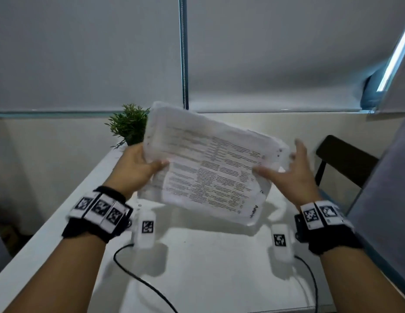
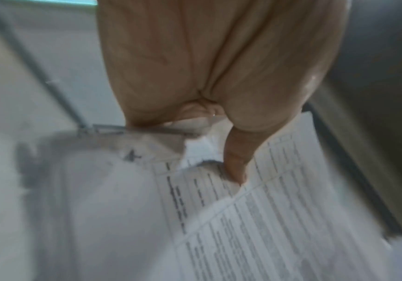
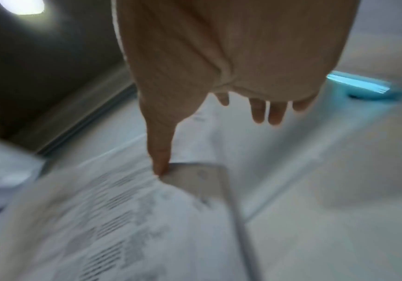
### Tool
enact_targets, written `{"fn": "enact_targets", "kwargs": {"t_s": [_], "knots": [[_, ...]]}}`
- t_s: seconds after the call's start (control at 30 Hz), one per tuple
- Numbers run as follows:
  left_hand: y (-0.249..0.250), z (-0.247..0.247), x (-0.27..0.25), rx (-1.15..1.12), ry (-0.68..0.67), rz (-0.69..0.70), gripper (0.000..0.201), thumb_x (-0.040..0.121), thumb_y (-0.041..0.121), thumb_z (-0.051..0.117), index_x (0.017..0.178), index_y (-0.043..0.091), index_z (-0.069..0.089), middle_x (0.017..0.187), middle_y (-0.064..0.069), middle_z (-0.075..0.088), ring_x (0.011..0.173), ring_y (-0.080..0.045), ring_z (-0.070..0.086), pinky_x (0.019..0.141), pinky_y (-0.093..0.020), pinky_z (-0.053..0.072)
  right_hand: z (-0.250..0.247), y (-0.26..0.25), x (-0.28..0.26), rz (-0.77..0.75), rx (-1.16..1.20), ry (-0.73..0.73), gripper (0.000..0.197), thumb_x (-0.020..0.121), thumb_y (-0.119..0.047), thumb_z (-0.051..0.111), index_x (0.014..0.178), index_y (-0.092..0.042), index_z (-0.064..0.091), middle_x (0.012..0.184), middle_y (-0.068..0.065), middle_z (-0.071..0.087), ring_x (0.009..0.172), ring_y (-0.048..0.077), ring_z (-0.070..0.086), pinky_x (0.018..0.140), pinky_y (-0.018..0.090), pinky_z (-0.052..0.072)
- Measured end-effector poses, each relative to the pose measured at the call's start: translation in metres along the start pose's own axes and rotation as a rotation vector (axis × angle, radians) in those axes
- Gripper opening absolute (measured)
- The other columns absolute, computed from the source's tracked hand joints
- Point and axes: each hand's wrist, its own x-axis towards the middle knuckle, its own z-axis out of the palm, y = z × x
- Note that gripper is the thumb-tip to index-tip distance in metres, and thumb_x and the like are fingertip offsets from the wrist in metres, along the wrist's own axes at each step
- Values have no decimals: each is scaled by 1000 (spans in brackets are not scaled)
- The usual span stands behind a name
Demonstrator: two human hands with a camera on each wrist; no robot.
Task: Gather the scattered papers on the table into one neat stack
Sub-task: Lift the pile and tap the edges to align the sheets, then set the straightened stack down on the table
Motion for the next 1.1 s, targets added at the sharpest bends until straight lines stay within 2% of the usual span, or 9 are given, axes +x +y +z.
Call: {"fn": "enact_targets", "kwargs": {"t_s": [0.07,0.13,0.2,0.3,0.4,0.5,0.7,0.93,1.1], "knots": [[-17,-1,-14,-113,16,-54,32,90,-4,67,119,7,66,107,-1,79,100,-19,76,94,-44,59,7,28,-7,132,309,-187,124,50,-46,100,155,-31,35,147,10,59,131,30,60,110,61,45],[-24,3,-25,-151,13,-63,33,91,-6,64,122,6,65,104,3,80,96,-14,77,85,-29,62,17,33,-15,43,388,-263,70,73,-21,92,135,-16,60,124,5,76,115,25,73,103,54,54],[-28,10,-28,-172,21,-62,34,90,-7,64,121,8,66,109,0,79,100,-17,76,90,-33,61,25,23,-19,-24,435,-216,31,89,1,73,116,-15,72,109,-2,82,103,18,77,92,41,62],[-32,11,-30,-163,43,-42,35,92,-4,65,119,19,66,116,1,77,108,-19,73,98,-42,55,28,11,-16,-78,504,-207,29,93,7,65,109,-17,72,99,-7,83,94,14,79,75,27,63],[-41,11,-37,-158,75,-50,41,91,0,69,128,17,59,121,-2,74,111,-20,71,99,-46,54,32,24,-16,-72,379,-216,34,90,4,71,109,-24,70,105,-4,81,101,20,77,85,39,61],[-50,20,-43,-157,135,-52,48,88,-3,70,128,17,54,119,-6,72,109,-21,71,96,-49,56,39,37,-22,-22,381,-254,37,86,8,73,116,-13,64,110,8,80,104,29,76,94,50,59],[-51,36,-46,-107,257,-4,41,89,-6,63,122,16,54,112,1,71,104,-14,70,91,-36,58,46,28,-29,-70,378,-167,38,88,11,64,113,-18,66,109,4,80,101,24,77,88,51,62],[-30,30,-45,-139,299,155,39,91,-8,54,124,13,56,106,18,69,98,4,66,82,-18,57,30,16,-30,-218,451,-82,39,91,12,63,102,-25,64,90,-13,80,87,8,77,68,24,62],[-53,40,-51,-80,242,8,39,90,-2,60,122,20,55,111,9,71,106,-9,68,91,-33,56,42,36,-36,-123,379,-156,32,90,9,67,113,-13,69,96,-5,81,92,13,77,81,34,63]]}}
